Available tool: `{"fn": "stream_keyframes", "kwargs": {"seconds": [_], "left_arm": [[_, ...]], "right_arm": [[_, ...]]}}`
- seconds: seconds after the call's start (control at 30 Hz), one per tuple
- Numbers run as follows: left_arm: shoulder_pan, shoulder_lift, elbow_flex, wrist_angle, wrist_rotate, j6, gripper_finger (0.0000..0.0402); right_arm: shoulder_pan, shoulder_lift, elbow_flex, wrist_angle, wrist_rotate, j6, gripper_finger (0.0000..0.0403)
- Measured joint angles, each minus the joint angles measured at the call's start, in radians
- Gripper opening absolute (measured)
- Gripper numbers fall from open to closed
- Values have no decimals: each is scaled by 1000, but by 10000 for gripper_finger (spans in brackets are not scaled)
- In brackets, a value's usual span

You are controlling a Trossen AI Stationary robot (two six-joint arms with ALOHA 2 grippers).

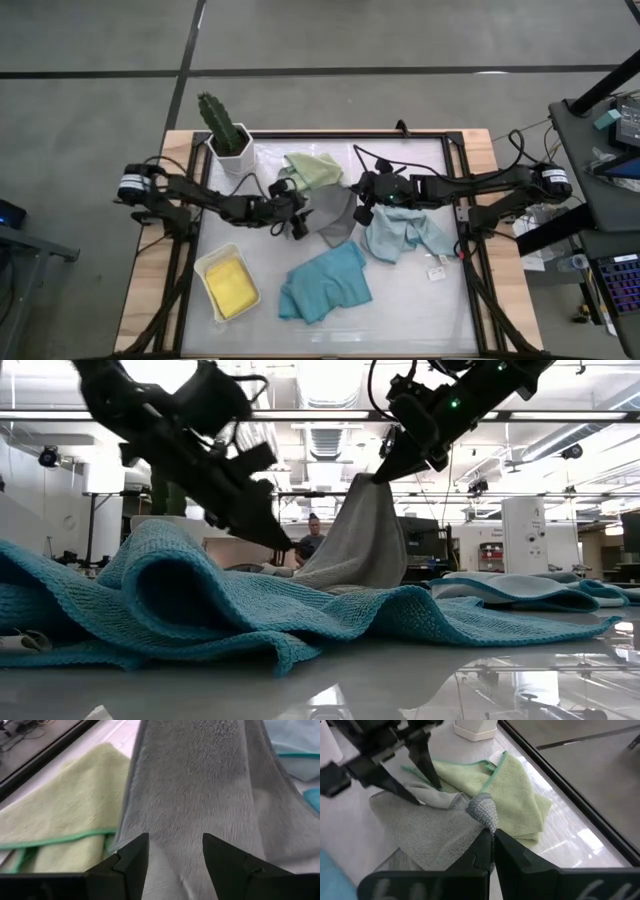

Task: Fold microfiber towels
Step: Fold the gray microfiber towel

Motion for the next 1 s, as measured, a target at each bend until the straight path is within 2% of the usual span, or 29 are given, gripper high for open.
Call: {"fn": "stream_keyframes", "kwargs": {"seconds": [0.13,0.3,0.43,0.57,0.73,0.87,1.0], "left_arm": [[3,71,69,-87,-81,-1,171],[15,111,130,-253,-99,-53,171],[16,117,136,-273,-105,-60,167],[16,113,136,-271,-105,-61,123],[16,94,134,-277,-104,-75,16],[10,23,137,-315,-102,-51,3],[-11,-128,133,-401,-79,-28,1]], "right_arm": [[-2,0,-5,-2,0,-6,9],[-6,0,-6,1,0,-6,9],[-6,0,-6,-2,0,-10,9],[-6,0,-6,-3,0,-11,9],[-6,0,-11,-3,0,-11,9],[-8,0,-13,-3,-1,-35,9],[-8,-13,-11,-3,-49,-67,9]]}}
